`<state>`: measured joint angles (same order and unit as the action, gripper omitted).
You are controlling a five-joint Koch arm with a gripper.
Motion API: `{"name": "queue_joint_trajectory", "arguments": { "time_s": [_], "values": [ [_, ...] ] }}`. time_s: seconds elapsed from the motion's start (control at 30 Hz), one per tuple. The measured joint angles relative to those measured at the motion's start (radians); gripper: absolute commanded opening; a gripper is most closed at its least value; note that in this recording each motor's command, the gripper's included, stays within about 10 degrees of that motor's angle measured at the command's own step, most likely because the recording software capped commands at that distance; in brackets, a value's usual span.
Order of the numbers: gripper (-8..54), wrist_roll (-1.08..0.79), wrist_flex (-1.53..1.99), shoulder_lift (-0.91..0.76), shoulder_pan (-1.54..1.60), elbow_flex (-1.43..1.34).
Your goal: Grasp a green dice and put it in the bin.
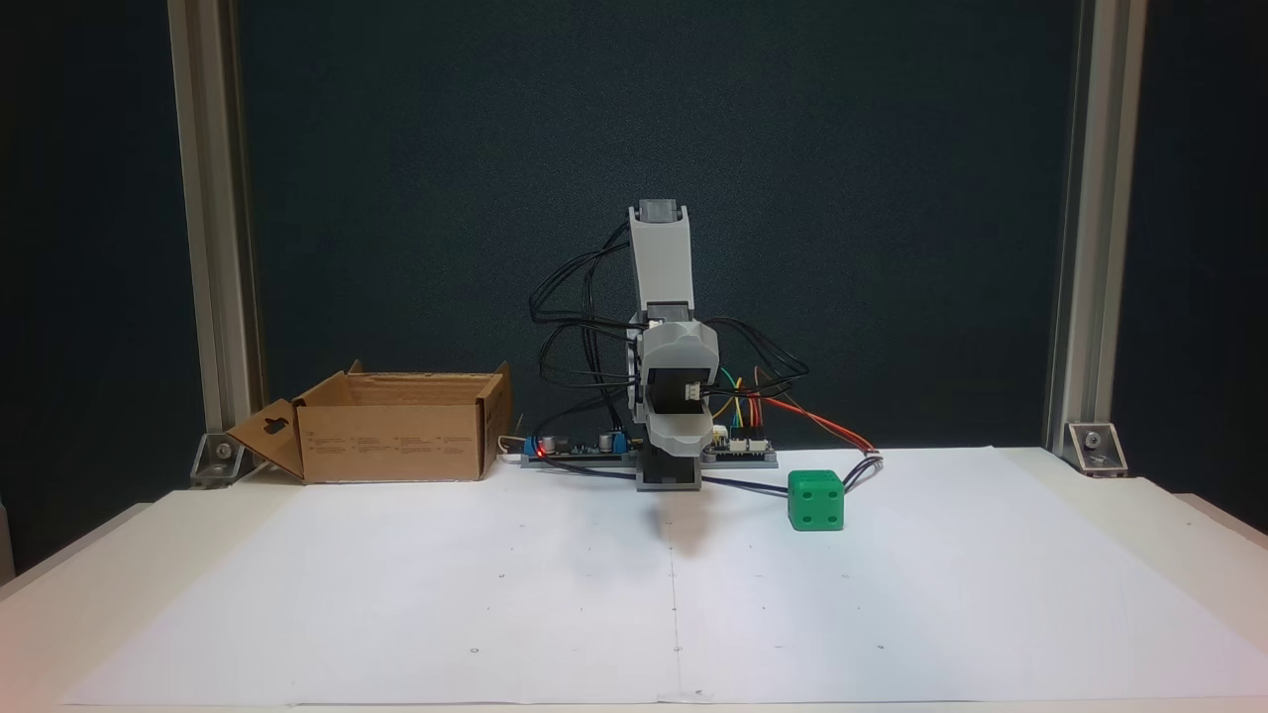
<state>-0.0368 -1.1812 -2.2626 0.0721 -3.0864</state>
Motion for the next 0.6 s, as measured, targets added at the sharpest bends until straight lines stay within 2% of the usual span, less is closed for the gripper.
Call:
{"name": "queue_joint_trajectory", "arguments": {
  "time_s": [0.6],
  "values": [
    [43.1,0.000,-0.044,0.000,-0.117,0.000]
  ]
}}
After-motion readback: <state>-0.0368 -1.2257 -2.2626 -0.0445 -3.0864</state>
